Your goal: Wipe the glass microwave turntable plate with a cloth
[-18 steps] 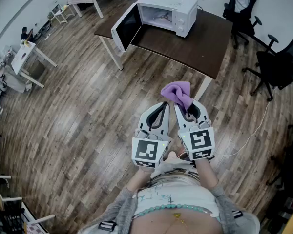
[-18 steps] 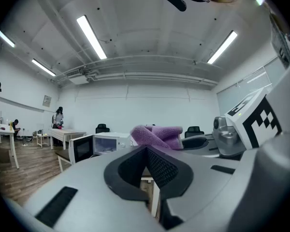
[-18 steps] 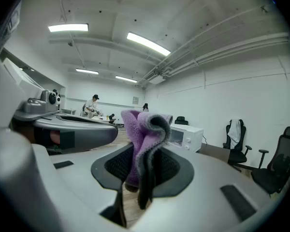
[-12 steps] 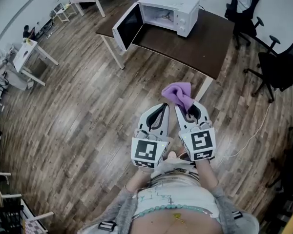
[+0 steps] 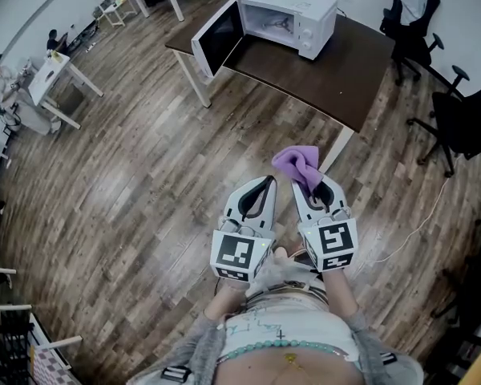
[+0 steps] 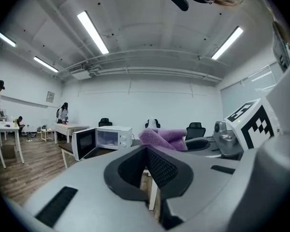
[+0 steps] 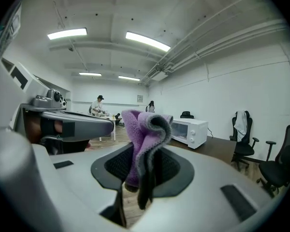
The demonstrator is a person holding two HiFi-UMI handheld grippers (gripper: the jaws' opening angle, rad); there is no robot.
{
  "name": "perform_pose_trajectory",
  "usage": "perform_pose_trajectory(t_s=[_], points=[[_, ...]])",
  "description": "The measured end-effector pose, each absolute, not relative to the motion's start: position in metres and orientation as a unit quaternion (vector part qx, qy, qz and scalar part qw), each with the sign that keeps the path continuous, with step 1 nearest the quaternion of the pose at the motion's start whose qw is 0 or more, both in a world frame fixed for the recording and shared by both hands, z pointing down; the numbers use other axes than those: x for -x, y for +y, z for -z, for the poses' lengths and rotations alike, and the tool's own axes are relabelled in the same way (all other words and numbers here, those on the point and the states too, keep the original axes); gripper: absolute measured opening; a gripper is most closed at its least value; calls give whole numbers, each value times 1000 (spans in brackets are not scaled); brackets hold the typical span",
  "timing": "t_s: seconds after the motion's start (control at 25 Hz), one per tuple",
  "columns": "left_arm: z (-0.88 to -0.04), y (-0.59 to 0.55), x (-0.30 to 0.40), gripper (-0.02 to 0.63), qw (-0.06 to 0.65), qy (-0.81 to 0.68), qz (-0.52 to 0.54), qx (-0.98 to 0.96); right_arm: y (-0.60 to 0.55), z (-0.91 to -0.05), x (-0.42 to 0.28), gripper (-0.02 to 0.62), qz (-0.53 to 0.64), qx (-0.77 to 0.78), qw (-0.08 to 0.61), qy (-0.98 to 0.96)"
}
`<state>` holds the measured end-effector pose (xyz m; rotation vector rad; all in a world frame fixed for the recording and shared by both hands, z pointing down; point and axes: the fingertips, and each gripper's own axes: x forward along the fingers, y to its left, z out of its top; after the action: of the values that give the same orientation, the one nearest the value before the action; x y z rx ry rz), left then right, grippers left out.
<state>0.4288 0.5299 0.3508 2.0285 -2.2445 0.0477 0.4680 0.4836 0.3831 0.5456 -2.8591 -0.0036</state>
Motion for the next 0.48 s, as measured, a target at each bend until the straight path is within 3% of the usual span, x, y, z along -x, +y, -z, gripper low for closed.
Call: perform_pose_trajectory(t_s=[0.48], points=[[-353,493,-385,10,25,-739,-48,-671,453,-383,-425,112,13,-184,123,-975]])
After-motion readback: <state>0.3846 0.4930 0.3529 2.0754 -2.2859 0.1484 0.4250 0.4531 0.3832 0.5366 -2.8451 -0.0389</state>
